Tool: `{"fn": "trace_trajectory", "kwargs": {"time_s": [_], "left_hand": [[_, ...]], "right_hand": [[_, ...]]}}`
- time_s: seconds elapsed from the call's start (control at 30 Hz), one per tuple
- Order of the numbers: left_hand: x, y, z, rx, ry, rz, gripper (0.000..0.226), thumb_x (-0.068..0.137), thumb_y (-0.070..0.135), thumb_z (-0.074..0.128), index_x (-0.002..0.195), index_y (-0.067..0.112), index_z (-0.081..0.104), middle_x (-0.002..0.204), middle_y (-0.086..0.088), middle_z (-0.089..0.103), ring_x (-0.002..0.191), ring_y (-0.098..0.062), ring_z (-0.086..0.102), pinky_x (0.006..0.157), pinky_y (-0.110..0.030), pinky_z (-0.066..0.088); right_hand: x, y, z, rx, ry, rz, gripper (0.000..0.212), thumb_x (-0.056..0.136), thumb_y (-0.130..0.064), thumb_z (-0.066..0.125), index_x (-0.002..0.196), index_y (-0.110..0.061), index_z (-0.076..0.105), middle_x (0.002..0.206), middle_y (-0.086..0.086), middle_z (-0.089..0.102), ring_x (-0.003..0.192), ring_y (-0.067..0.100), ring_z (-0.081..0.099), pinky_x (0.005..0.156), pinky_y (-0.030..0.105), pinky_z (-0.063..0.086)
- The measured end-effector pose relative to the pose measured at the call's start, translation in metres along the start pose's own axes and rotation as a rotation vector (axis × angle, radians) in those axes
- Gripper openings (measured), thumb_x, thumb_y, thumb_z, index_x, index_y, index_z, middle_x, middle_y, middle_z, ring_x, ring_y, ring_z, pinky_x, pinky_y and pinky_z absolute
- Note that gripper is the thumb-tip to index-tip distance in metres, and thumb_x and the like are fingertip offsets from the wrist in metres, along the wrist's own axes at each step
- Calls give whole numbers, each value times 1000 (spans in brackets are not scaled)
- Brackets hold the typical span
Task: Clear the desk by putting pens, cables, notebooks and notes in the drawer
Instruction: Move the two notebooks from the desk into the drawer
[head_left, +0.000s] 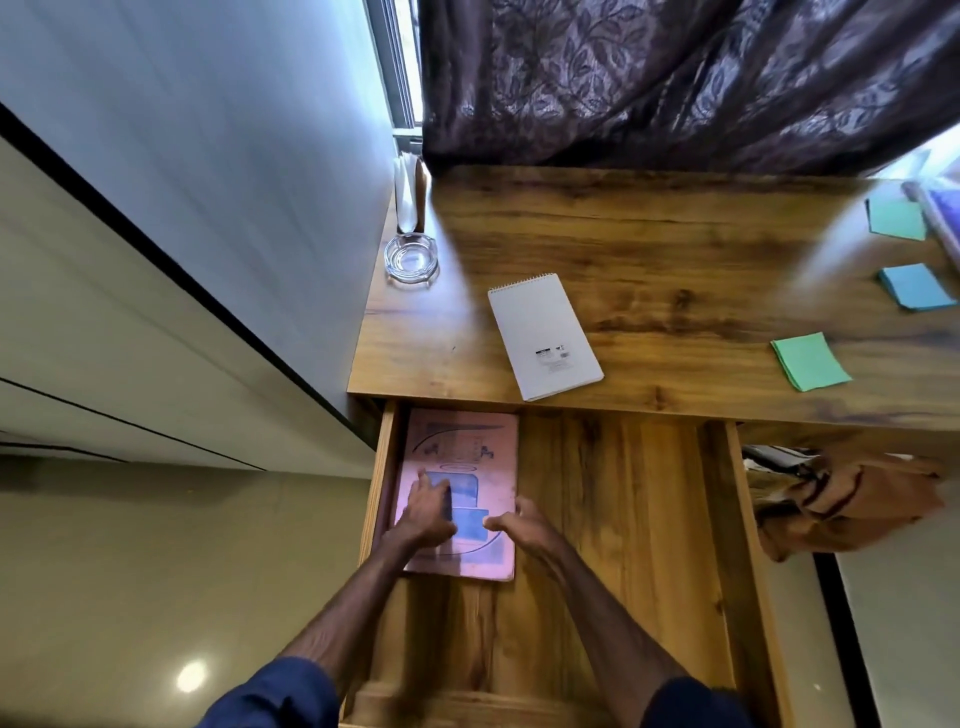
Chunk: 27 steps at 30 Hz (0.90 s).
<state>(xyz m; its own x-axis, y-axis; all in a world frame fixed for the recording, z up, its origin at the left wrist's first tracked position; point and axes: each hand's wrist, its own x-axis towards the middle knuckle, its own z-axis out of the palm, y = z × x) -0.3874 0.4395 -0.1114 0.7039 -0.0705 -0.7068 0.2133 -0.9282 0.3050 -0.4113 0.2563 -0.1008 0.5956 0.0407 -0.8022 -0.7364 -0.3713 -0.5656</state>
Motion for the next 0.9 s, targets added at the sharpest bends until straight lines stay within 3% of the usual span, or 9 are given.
{"fn": "trace_trajectory", "kwargs": {"time_s": [0.1,0.2,0.3,0.43,0.6,0.73,0.9], "left_hand": [[4,6,4,107,-7,34,63,89,14,66,144,6,37,165,-24,4,151,-42,10,123,-46,18],[6,10,4,128,2,27,60,88,6,64,142,9,39,165,-23,-1,150,-45,10,120,-48,26],[1,18,-1,109,10,9,42,89,1,55,130,4,49,162,-29,12,150,-45,12,119,-47,26],[-6,34,0,-12,79,6,35,90,6,53,124,3,57,135,-22,57,126,-35,54,100,-40,47],[-33,102,29,-61,60,163,57,85,21,53,139,4,52,143,-16,55,133,-31,50,106,-33,39],[-50,178,69,-55,95,358,62,78,39,43,128,6,64,132,-16,62,124,-33,57,104,-33,41],[-99,319,102,-22,123,590,58,88,46,38,109,4,73,113,-14,72,104,-29,66,86,-33,48]], "right_hand": [[-1,6,0,-108,-61,-9,67,81,-25,76,139,-15,45,141,-6,50,124,25,55,105,37,47],[-5,14,0,-249,-70,-17,89,81,-35,76,155,-19,30,160,6,37,138,28,46,108,38,46],[-14,15,-8,-294,-47,-71,84,85,-31,75,155,-15,32,161,8,34,142,27,42,110,39,45],[-31,30,-33,-279,29,-144,70,88,-30,73,149,-17,42,155,6,43,136,26,48,102,34,48],[-68,56,-98,-203,101,-235,64,88,-36,72,145,-18,49,143,3,53,127,20,54,99,32,50],[-105,80,-172,-172,185,-306,64,82,-41,75,138,-17,56,134,1,62,118,14,61,102,35,51],[-150,138,-285,-148,337,-398,39,87,-26,74,123,-14,67,113,-1,71,103,13,68,91,34,56]]}}
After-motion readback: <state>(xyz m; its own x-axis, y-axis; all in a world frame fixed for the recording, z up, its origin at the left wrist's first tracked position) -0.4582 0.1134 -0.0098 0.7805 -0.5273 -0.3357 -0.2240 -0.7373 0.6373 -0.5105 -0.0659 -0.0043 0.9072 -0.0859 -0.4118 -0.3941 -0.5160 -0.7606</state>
